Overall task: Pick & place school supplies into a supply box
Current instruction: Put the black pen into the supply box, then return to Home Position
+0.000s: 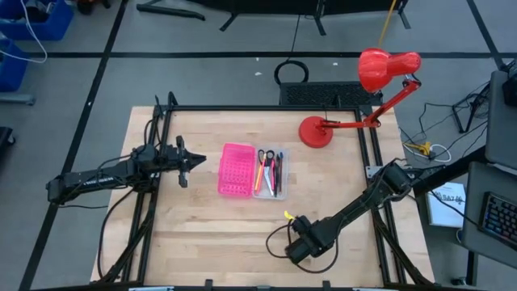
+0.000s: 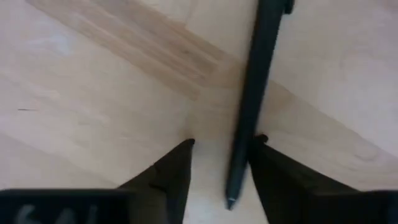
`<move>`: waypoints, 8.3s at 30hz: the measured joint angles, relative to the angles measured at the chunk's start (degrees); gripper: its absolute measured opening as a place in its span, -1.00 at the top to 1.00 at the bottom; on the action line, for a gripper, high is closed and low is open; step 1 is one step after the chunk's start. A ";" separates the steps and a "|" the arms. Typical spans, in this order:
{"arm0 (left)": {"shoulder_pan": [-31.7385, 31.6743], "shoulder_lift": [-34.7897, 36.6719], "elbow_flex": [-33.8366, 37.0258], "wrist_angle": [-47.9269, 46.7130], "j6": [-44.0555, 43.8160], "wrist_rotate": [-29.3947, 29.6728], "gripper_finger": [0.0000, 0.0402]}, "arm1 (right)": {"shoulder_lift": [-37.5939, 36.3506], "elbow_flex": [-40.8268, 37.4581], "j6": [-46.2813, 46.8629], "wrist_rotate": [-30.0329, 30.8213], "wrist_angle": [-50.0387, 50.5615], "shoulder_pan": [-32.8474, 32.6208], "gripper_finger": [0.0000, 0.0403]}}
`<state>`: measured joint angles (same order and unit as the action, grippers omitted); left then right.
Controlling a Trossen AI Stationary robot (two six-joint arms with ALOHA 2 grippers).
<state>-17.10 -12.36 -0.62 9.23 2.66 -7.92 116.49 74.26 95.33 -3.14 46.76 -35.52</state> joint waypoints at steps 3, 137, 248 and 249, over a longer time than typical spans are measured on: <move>0.00 0.00 0.00 -0.08 0.02 0.04 0.80 | -0.15 -2.92 0.00 -2.24 -2.80 0.56 0.42; 3.78 0.05 0.00 5.41 12.68 -8.31 0.99 | -109.76 -72.86 -99.34 10.36 -58.63 35.88 1.00; 11.61 11.26 -0.04 -8.09 6.05 4.00 0.78 | -115.26 -73.46 -91.49 16.57 -51.67 30.05 1.00; 11.61 11.26 -0.04 -8.09 6.05 4.00 0.78 | -115.26 -73.46 -91.49 16.57 -51.67 30.05 1.00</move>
<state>-5.50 -1.10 -0.67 1.15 8.71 -3.92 1.23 0.80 3.84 13.43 -4.91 -5.48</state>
